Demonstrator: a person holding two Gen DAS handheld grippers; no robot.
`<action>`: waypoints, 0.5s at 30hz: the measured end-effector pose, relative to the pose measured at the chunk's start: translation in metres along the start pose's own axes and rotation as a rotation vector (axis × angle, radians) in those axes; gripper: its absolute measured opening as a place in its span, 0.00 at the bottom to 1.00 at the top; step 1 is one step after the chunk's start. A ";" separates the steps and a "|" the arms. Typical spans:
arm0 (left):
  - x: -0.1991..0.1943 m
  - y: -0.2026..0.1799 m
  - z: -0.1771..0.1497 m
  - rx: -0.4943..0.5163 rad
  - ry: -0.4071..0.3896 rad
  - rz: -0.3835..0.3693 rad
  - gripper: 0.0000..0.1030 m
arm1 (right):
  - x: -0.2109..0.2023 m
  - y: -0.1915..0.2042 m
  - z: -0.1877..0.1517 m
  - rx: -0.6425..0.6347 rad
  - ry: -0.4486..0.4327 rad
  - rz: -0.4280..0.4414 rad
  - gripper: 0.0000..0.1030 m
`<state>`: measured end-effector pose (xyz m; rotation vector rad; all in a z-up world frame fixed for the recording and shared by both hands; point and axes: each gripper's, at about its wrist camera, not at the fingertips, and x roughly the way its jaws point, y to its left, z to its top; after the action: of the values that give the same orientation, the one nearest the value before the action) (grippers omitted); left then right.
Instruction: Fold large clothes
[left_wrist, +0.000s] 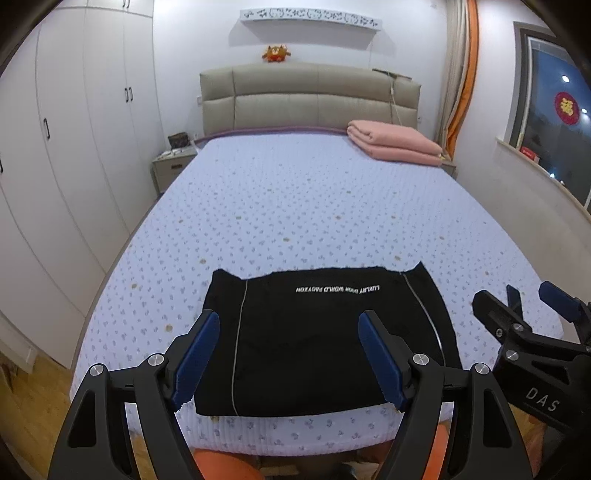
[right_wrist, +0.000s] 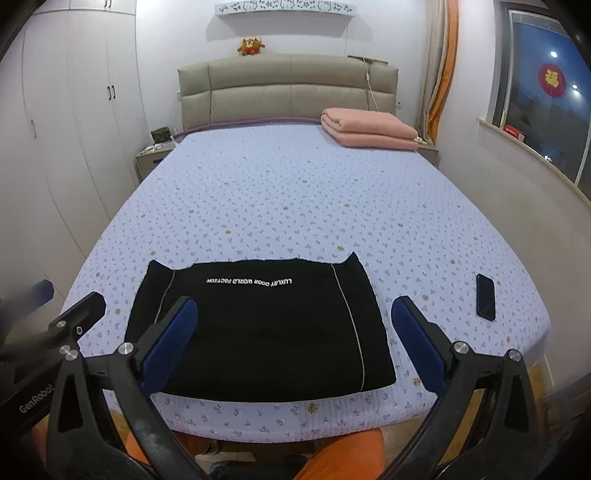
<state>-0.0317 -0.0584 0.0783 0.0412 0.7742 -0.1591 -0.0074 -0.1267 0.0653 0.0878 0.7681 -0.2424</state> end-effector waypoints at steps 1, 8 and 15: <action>0.004 0.001 -0.001 -0.004 0.008 0.005 0.76 | 0.003 -0.001 0.000 0.000 0.008 -0.005 1.00; 0.018 0.008 -0.004 -0.016 0.031 0.043 0.76 | 0.013 -0.005 -0.001 0.003 0.040 -0.018 1.00; 0.020 0.011 -0.005 -0.015 0.035 0.061 0.76 | 0.011 -0.005 -0.001 -0.003 0.048 -0.012 1.00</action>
<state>-0.0190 -0.0501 0.0603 0.0529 0.8083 -0.0950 -0.0019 -0.1332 0.0567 0.0871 0.8169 -0.2510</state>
